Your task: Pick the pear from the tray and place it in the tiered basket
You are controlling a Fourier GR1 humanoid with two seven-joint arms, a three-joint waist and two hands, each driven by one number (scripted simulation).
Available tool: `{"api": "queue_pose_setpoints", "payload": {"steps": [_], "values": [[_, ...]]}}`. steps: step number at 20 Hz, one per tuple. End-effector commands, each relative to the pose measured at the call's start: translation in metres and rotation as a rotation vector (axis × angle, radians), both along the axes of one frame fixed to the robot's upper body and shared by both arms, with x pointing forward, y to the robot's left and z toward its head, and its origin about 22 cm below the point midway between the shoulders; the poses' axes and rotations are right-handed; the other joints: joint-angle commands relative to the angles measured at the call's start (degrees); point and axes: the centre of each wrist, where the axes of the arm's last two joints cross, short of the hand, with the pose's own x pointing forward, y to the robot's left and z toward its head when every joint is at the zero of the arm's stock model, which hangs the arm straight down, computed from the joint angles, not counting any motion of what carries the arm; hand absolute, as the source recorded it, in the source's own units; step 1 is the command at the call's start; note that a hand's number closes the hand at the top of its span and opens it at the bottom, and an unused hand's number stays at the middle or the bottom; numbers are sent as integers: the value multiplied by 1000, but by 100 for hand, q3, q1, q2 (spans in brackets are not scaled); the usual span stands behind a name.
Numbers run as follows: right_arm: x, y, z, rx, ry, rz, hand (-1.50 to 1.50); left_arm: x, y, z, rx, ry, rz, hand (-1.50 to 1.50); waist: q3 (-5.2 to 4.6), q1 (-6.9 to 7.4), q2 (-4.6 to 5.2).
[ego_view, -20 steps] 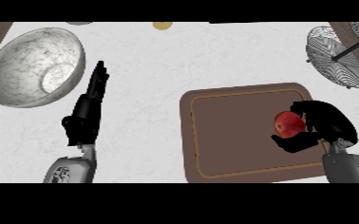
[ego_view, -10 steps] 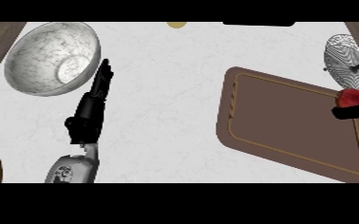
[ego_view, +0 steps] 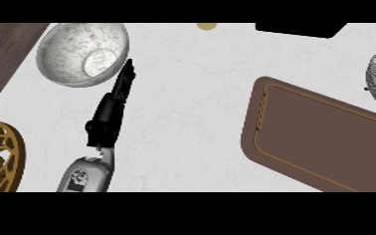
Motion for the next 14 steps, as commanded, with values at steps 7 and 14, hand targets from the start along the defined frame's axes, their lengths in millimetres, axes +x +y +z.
{"api": "queue_pose_setpoints", "payload": {"steps": [7,14], "values": [[26,8,111,11,-174,-360,150,3,-12,5,-1,2,-47,0,56,161,39],[34,-5,126,-14,-168,-383,150,10,-7,10,-13,-14,-21,0,67,-7,73]]}}
